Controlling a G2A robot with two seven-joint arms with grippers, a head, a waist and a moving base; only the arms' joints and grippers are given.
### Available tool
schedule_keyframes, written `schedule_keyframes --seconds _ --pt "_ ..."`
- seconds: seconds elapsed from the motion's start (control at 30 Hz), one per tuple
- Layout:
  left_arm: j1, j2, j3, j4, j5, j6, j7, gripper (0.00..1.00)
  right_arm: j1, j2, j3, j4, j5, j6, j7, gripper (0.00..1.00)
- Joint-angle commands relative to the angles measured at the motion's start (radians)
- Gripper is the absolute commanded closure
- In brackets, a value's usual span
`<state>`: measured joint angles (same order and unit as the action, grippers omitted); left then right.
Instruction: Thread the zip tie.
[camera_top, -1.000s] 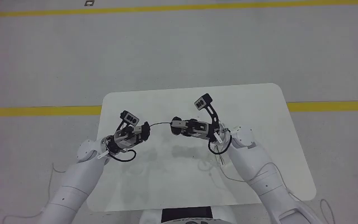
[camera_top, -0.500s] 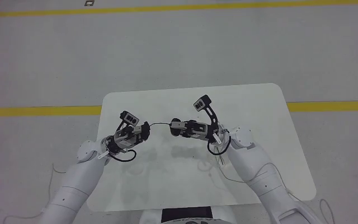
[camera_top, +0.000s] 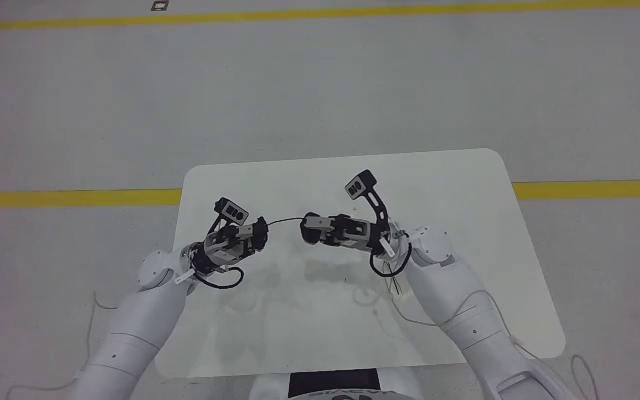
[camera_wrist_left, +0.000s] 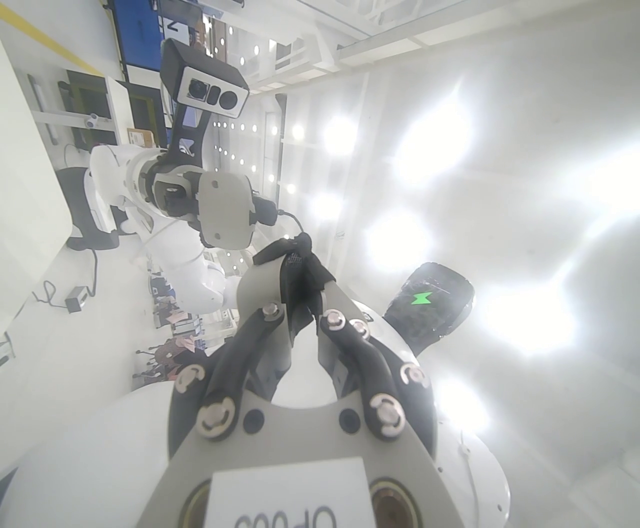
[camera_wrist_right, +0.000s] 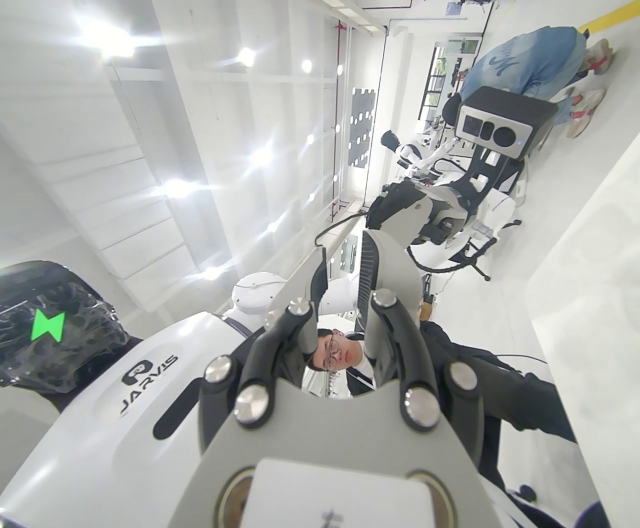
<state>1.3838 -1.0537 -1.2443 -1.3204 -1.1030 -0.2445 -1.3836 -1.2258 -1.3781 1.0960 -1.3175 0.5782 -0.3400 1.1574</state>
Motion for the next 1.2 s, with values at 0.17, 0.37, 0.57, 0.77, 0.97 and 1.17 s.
schedule_keyframes --seconds 0.17,0.37,0.57,0.77,0.97,1.17 --pt "0.0 -0.002 -0.002 0.002 0.002 0.002 0.0 1.0 -0.004 0.0 0.006 -0.004 0.0 0.0 -0.002 0.85" --pt "-0.001 -0.003 -0.005 0.005 0.001 0.002 -0.001 1.0 -0.006 -0.002 0.011 -0.008 0.0 0.0 -0.007 0.84" --pt "0.0 -0.004 -0.004 0.005 0.005 0.006 -0.002 1.0 -0.006 -0.004 0.011 -0.009 0.0 0.0 -0.007 0.82" --pt "-0.002 -0.006 0.0 0.005 0.008 0.008 -0.002 1.0 -0.005 -0.006 0.012 -0.007 0.0 0.0 -0.002 0.83" --pt "-0.002 -0.008 0.0 0.007 0.009 0.008 -0.003 1.0 -0.004 -0.008 0.013 -0.007 -0.003 0.0 -0.001 0.99" --pt "-0.002 -0.009 0.0 0.008 0.01 0.008 -0.003 1.0 -0.005 -0.008 0.016 -0.008 -0.015 0.0 -0.002 1.0"
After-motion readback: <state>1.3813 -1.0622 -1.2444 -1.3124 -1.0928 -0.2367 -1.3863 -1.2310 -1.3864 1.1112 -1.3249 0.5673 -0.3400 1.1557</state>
